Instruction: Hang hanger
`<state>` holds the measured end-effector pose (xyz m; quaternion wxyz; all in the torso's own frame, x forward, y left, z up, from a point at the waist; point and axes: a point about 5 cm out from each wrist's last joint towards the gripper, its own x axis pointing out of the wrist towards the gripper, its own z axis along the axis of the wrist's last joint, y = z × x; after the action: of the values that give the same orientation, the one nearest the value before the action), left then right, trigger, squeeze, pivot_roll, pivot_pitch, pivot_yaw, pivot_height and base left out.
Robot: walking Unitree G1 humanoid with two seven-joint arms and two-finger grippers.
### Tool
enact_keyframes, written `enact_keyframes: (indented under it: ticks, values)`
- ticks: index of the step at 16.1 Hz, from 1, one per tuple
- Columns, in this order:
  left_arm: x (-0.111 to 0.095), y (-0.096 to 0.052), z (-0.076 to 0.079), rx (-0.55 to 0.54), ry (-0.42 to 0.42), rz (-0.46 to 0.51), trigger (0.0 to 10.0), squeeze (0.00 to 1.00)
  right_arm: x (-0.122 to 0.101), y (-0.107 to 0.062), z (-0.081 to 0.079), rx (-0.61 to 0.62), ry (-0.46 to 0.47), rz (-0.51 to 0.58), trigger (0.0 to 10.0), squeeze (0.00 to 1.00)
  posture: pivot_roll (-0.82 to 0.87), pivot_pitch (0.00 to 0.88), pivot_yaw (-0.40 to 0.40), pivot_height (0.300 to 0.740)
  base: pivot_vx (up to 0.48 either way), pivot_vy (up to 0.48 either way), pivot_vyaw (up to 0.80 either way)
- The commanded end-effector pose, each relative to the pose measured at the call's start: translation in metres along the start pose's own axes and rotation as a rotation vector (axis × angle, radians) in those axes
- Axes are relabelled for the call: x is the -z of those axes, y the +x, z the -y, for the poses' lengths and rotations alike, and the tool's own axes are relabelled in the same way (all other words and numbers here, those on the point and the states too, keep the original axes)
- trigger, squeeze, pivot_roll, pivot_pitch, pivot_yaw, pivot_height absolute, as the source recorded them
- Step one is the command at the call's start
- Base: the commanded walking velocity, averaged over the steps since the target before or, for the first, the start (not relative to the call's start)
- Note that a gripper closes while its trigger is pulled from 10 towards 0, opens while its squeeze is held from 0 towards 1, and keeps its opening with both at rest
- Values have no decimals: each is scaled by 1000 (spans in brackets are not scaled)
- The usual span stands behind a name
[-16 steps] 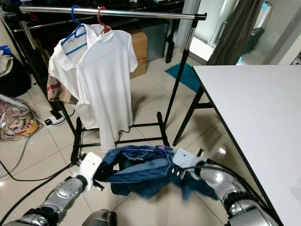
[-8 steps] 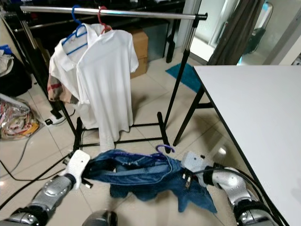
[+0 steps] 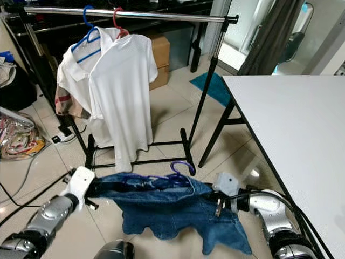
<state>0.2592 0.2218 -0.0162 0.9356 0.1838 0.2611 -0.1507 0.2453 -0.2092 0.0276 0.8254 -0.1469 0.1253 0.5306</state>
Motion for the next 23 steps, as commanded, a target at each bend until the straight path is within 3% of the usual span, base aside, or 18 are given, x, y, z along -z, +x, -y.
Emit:
enact_keyframes:
  ticks: [1, 4, 6, 9, 12, 15, 20, 23]
  values:
    - [3, -5, -17, -52, -18, -21, 10000, 0, -1, -12, 2, 33, 31, 57, 10000, 0, 239, 14, -50, 740, 0, 0, 0]
    - [-6, -3, -24, -79, -49, 21, 10000, 0, -1, -7, -5, 21, 15, 72, 10000, 0, 239, 14, -49, 740, 0, 0, 0]
    - [-33, 4, -27, -77, -81, 153, 10000, 0, -2, 1, -7, 78, -115, 30, 10000, 0, 239, 14, -49, 740, 0, 0, 0]
    - [-70, 11, -22, -1, -102, 319, 10000, 0, -13, 7, -1, 126, -176, 75, 10000, 0, 237, 13, -47, 740, 0, 0, 0]
    - [-78, 13, -23, 22, -130, 352, 10000, 0, -20, 9, 3, 157, -166, 136, 10000, 0, 239, 13, -47, 740, 0, 0, 0]
    - [-84, 9, -40, -23, -267, 409, 10000, 0, -22, 3, 5, 197, -150, 178, 10000, 0, 239, 12, -44, 740, 0, 0, 0]
    - [-81, 6, -50, -63, -372, 416, 10000, 0, -29, 4, 10, 259, -63, 276, 10000, 0, 240, 9, -43, 740, 0, 0, 0]
    - [-84, 5, -58, -75, -419, 429, 10000, 0, -34, -2, 9, 229, -96, 306, 10000, 0, 241, 9, -38, 740, 0, 0, 0]
